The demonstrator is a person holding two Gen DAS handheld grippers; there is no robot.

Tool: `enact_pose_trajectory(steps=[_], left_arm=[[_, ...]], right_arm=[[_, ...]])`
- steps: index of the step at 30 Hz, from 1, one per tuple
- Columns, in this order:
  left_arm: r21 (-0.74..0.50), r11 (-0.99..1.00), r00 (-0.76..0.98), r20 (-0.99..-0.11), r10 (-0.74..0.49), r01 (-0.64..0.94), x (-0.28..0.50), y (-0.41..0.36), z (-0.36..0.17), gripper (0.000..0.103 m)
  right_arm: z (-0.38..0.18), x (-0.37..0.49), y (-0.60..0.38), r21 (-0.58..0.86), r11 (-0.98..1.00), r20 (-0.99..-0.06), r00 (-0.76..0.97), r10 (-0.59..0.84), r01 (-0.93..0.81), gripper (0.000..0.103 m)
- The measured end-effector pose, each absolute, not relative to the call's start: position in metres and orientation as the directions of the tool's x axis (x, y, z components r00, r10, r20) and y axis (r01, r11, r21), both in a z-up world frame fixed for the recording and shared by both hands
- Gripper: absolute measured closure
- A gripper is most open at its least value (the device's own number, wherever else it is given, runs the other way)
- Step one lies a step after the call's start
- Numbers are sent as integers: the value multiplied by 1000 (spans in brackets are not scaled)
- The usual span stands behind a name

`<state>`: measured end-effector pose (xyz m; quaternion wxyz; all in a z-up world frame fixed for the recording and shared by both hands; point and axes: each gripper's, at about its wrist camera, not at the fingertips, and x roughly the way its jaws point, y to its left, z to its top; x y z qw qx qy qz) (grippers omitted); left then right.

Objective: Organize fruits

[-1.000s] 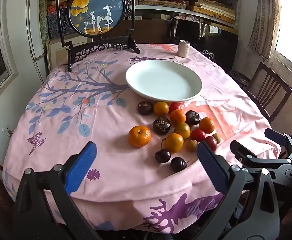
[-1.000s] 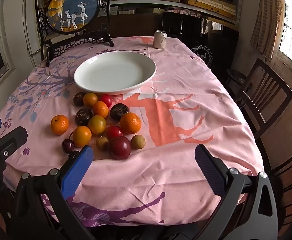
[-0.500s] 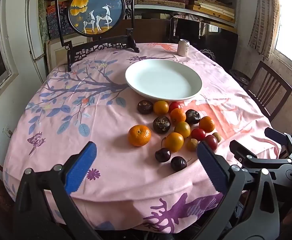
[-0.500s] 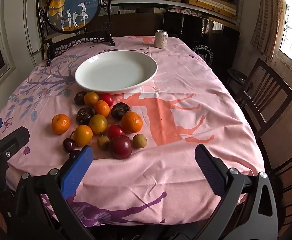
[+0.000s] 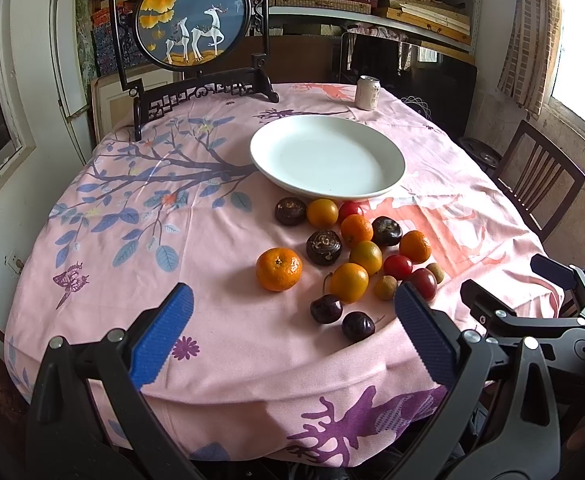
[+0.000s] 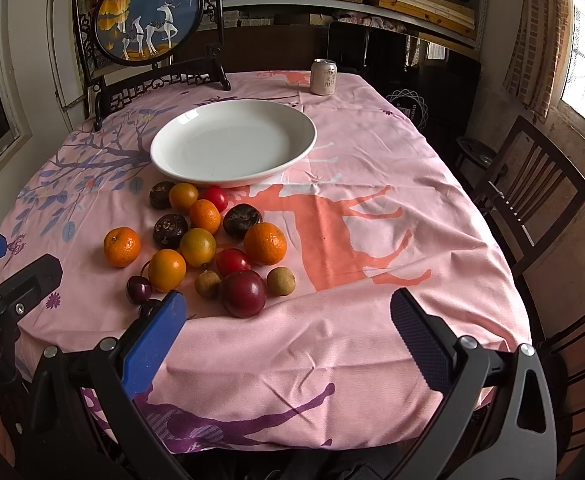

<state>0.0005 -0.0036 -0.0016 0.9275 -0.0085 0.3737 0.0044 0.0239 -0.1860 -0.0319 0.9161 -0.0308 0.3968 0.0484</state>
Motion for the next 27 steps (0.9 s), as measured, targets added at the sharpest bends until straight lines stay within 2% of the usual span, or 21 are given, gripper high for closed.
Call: enact_pose_trajectory(steps=[27], left_arm=[[-12, 1000, 714, -700, 1, -13, 2, -4, -12, 2]], right_arm=[[-34, 25, -185, -16, 993, -734, 676, 67, -115, 1]])
